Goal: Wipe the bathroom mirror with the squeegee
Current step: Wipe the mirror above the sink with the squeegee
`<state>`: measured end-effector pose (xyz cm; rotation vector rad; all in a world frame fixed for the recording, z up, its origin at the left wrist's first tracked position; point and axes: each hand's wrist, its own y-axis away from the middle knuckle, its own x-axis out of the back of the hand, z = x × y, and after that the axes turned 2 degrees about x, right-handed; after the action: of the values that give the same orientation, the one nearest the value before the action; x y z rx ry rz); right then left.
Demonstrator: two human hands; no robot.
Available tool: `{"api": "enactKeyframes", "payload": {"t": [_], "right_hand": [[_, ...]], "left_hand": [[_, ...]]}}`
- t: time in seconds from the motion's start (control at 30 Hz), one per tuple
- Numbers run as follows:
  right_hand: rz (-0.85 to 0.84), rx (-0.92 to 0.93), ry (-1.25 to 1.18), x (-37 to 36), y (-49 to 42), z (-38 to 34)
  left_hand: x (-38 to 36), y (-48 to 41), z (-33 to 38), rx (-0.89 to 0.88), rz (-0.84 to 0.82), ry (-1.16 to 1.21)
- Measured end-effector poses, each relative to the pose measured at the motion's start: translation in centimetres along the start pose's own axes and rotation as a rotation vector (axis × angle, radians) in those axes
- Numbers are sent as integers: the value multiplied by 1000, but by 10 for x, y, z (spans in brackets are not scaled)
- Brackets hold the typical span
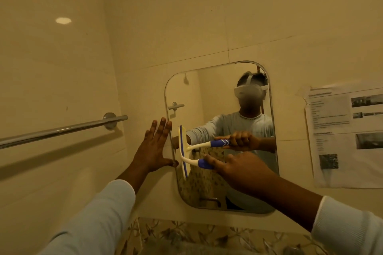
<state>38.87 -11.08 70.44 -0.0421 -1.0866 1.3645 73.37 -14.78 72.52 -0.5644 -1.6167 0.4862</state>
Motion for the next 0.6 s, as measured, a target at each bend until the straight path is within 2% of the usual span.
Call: {"api": "enactKeyframes", "payload": {"t": [0.27, 0.6], "right_hand": [[-159, -62, -27, 15, 74, 54], [-204, -182, -24, 54, 177, 120]], "left_hand": [[5, 2, 2, -17, -21, -21], [7, 3, 5, -1, -27, -47]]}}
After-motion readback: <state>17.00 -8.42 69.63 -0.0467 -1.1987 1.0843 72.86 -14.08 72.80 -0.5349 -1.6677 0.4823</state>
